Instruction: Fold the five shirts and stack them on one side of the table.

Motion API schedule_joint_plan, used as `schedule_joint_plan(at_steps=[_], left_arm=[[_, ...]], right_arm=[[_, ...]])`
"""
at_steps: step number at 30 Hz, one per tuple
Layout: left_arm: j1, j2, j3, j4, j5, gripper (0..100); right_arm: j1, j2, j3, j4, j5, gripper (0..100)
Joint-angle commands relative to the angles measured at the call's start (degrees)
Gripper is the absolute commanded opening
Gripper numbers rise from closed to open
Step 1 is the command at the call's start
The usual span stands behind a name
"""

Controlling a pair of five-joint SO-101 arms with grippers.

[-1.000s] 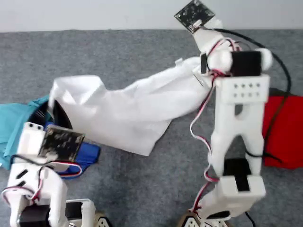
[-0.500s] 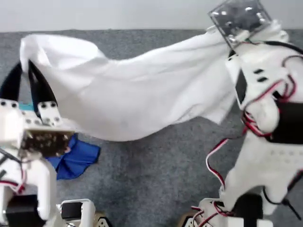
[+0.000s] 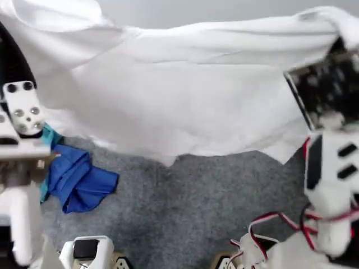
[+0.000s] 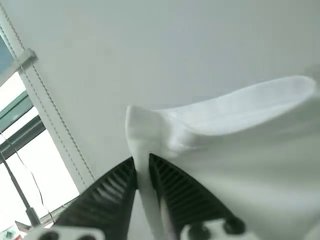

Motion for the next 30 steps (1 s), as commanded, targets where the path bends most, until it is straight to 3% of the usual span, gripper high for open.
schedule_joint_plan(at_steps=[1,7,11,19,24,30], left_arm=[[2.2,1.32,-8.75,3.16,-0.62,1],[4.84,1.23,-16.57,9.58,-6.24,1],[4.48,1.67,-19.47,12.66,-6.33,1],[4.92,1.85,-3.56,13.19,-8.0,1],[7.03,1.76,14.29,6.07,-11.16,1],[8.44,4.13,33.71,-12.84,-11.16,1]], right_arm=[[2.95,-3.21,-2.46,-1.01,0.53,1.2],[5.93,-8.31,-2.2,1.19,2.73,1.2],[6.64,-9.89,-2.11,5.49,4.4,1.2],[6.46,-3.91,7.82,11.65,4.31,1.2],[4.53,2.42,19.08,9.27,4.04,1.2],[1.71,10.59,32.79,-4.53,4.04,1.2]])
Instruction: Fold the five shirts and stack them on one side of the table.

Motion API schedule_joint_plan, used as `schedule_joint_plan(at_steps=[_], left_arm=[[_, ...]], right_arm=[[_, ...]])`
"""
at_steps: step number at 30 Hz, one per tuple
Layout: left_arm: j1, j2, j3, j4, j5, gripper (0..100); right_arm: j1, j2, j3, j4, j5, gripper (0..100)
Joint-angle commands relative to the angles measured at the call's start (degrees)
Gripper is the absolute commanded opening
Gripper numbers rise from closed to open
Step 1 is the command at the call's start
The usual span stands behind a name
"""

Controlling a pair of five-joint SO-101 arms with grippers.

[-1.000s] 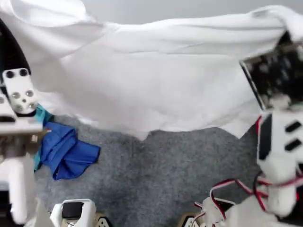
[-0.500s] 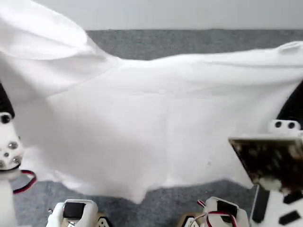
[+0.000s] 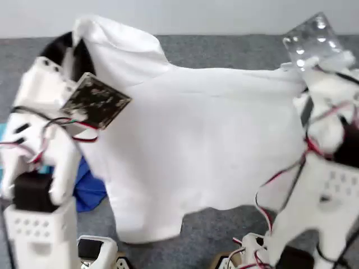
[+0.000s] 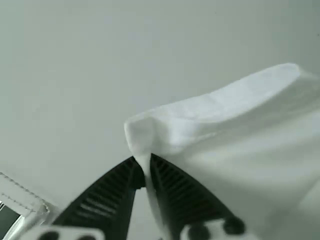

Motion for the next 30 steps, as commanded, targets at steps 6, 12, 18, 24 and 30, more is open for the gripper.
schedule_joint_plan(at_steps=[6,12,18,24,30], left_arm=[[0.0,14.07,10.15,-20.48,-0.7,1],[0.0,27.52,3.82,-25.32,-0.7,1],[-0.35,39.21,-6.9,-25.05,-0.7,1],[-0.7,44.48,-12.7,-25.05,-0.7,1],[-0.18,42.37,-13.14,-22.15,-0.79,1]], right_arm=[[-1.54,10.59,12.48,-25.19,0.35,1.2],[-1.54,18.51,13.36,-37.85,0.35,1.2],[-1.54,26.33,13.36,-51.38,0.35,1.2],[-1.54,29.67,13.1,-59.12,0.7,1.2],[-3.03,30.11,14.07,-60.44,2.46,1.2]])
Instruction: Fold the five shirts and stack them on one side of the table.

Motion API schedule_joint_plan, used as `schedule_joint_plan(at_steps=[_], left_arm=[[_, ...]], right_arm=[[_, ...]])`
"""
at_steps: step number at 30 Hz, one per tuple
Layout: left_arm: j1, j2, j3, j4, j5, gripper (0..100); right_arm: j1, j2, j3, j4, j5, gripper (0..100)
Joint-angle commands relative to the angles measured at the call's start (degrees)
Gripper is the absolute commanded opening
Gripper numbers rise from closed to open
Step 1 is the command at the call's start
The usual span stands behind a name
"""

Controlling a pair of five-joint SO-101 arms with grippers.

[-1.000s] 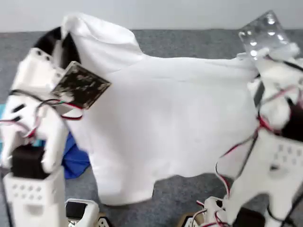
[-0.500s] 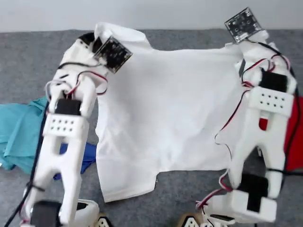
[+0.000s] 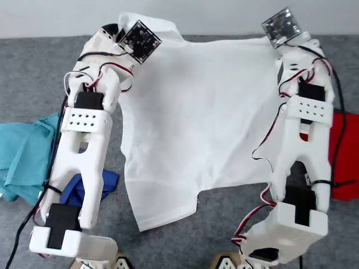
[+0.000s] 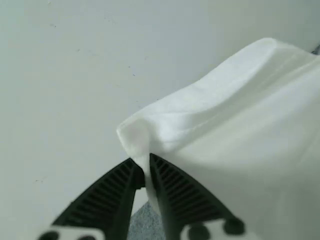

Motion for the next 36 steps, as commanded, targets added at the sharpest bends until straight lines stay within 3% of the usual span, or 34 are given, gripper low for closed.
schedule_joint_plan(at_steps=[1,14,20,29,36], left_arm=[[-0.18,-3.25,-3.12,3.16,-0.79,1],[2.29,-10.73,-2.77,44.13,-0.79,1],[4.22,-10.81,-2.77,59.87,-4.13,1],[5.54,-10.81,-1.8,70.95,-4.84,1],[10.02,-12.75,5.76,77.54,-6.86,1]], right_arm=[[-0.66,-0.4,0.53,-0.4,2.02,1.2],[1.8,-2.86,1.58,28.44,5.19,1.2],[4.35,-2.77,1.58,39.69,8.09,1.1],[5.58,-2.59,1.76,51.91,13.54,1.1],[7.52,-2.59,5.8,52.44,18.11,1.1]])
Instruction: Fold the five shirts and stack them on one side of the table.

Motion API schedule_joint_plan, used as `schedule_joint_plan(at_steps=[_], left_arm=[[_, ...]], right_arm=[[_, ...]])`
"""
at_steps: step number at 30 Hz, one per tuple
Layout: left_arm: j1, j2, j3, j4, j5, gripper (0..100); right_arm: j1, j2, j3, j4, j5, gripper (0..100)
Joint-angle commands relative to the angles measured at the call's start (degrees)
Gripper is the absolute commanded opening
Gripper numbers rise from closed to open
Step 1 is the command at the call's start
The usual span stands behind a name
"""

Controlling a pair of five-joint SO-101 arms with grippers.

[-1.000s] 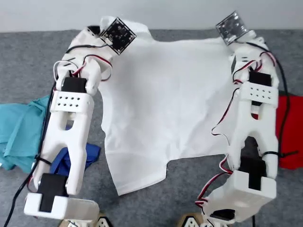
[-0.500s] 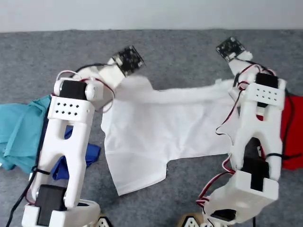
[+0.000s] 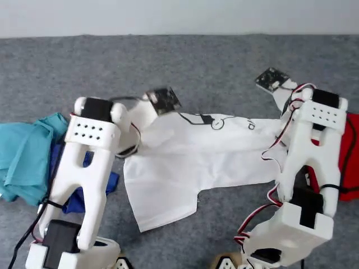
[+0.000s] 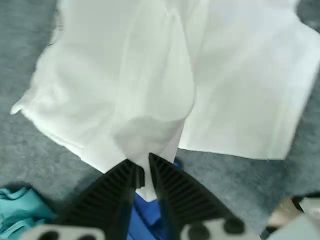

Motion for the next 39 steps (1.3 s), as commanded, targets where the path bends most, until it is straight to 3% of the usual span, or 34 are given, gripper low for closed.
schedule_joint_plan(at_steps=[1,8,16,20,23,25,31,39], left_arm=[[2.9,-5.36,3.65,2.11,-2.2,1],[4.48,-14.51,17.01,-2.37,-4.92,1],[4.57,-24.53,24.13,-2.9,-4.92,2],[4.4,-31.65,24.31,-0.88,-3.96,10],[4.4,-38.15,24.22,-0.7,1.93,17],[4.57,-41.85,24.31,0.44,3.08,18],[4.4,-45.8,24.22,-0.35,3.25,16],[4.48,-45.71,27.82,-16.18,9.05,3]], right_arm=[[1.98,-2.51,1.32,0.31,2.29,1.1],[2.51,-2.59,2.29,0.31,2.46,1.1],[3.3,-2.95,2.2,1.71,3.69,1.7],[4.18,-3.47,0.35,5.67,3.69,14.1],[5.49,-4.62,-2.2,8.48,3.52,25.4],[5.93,-5.58,-3.08,8.75,3.52,26.3],[5.49,-8.22,-3.6,8.4,3.43,26.3],[4.26,-12.53,-3.52,6.11,-0.18,23.4]])
